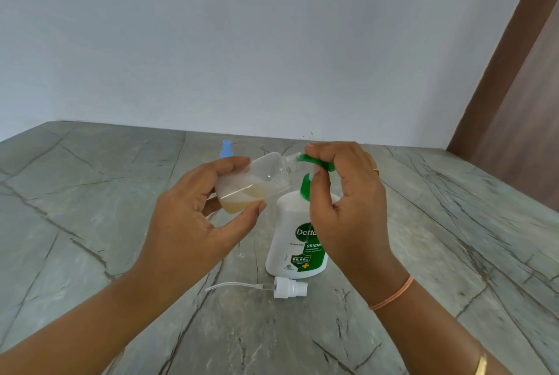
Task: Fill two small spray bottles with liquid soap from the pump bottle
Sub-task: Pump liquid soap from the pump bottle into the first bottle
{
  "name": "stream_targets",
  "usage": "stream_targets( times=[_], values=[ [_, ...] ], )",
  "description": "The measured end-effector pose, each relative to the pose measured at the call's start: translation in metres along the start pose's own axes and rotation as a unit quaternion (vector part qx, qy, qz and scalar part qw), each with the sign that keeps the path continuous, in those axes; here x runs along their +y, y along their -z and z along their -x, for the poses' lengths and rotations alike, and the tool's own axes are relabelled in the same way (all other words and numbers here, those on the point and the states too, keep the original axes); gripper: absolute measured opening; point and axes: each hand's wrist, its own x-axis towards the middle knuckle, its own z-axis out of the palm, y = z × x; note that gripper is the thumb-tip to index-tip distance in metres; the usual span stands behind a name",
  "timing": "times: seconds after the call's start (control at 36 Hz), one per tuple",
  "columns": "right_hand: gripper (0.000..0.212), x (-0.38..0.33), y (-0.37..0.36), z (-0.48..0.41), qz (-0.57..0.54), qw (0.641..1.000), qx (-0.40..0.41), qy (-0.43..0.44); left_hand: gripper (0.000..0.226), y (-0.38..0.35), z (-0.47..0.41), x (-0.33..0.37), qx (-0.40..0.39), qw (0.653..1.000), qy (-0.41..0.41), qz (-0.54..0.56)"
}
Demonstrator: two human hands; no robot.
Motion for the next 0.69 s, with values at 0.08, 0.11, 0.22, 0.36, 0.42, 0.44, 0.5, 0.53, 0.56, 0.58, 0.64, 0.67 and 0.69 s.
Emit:
stream_targets(
  times=[0.08, 0.11, 0.22, 0.36, 0.42, 0.44, 0.5, 0.53, 0.56, 0.58, 0.64, 0.67, 0.69],
  values=[
    [0.023, -0.003, 0.003, -0.002, 0.008, 1.0, -0.006, 0.004, 0.047, 0.0, 0.0, 0.001, 0.003, 1.0, 0.001, 0.002],
    [0.023, -0.003, 0.003, -0.002, 0.011, 1.0, -0.006, 0.008, 0.047, 0.001, 0.0, 0.001, 0.003, 1.0, 0.0, -0.001],
    [0.022, -0.001, 0.001, 0.0, 0.016, 1.0, -0.004, 0.012, 0.052, 0.0, 0.0, 0.002, 0.005, 1.0, 0.009, -0.003],
    [0.023, 0.004, -0.002, 0.004, 0.012, 1.0, 0.011, 0.022, 0.053, -0.001, 0.0, 0.003, 0.006, 1.0, 0.008, -0.003],
    [0.023, 0.006, -0.004, 0.007, 0.006, 1.0, 0.017, 0.025, 0.052, 0.0, -0.001, 0.002, 0.003, 1.0, 0.003, -0.011],
    [0.023, 0.007, -0.005, 0.008, 0.004, 0.999, 0.019, 0.025, 0.052, 0.0, -0.001, 0.002, 0.002, 1.0, -0.001, -0.016],
    [0.024, 0.007, -0.007, 0.01, 0.003, 0.999, 0.022, 0.025, 0.051, 0.001, 0.0, 0.001, 0.001, 1.0, 0.0, -0.018],
    [0.024, 0.007, -0.007, 0.01, 0.004, 0.999, 0.022, 0.023, 0.05, 0.001, 0.0, 0.001, 0.0, 1.0, 0.001, -0.017],
    [0.023, 0.006, -0.007, 0.01, 0.003, 1.0, 0.021, 0.02, 0.05, 0.001, -0.001, 0.001, 0.001, 1.0, 0.002, -0.018],
    [0.023, 0.005, -0.007, 0.009, 0.002, 1.0, 0.018, 0.016, 0.05, 0.001, -0.001, 0.001, 0.002, 1.0, 0.002, -0.021],
    [0.023, 0.003, -0.005, 0.006, 0.002, 1.0, 0.01, 0.008, 0.052, 0.001, 0.0, 0.002, 0.004, 1.0, 0.003, -0.021],
    [0.023, 0.002, -0.003, 0.004, 0.002, 1.0, 0.005, 0.002, 0.052, 0.0, -0.001, 0.003, 0.004, 1.0, 0.006, -0.017],
    [0.023, 0.001, -0.001, 0.002, 0.0, 1.0, 0.0, -0.002, 0.05, 0.0, -0.001, 0.003, 0.004, 1.0, 0.007, -0.014]
  ],
)
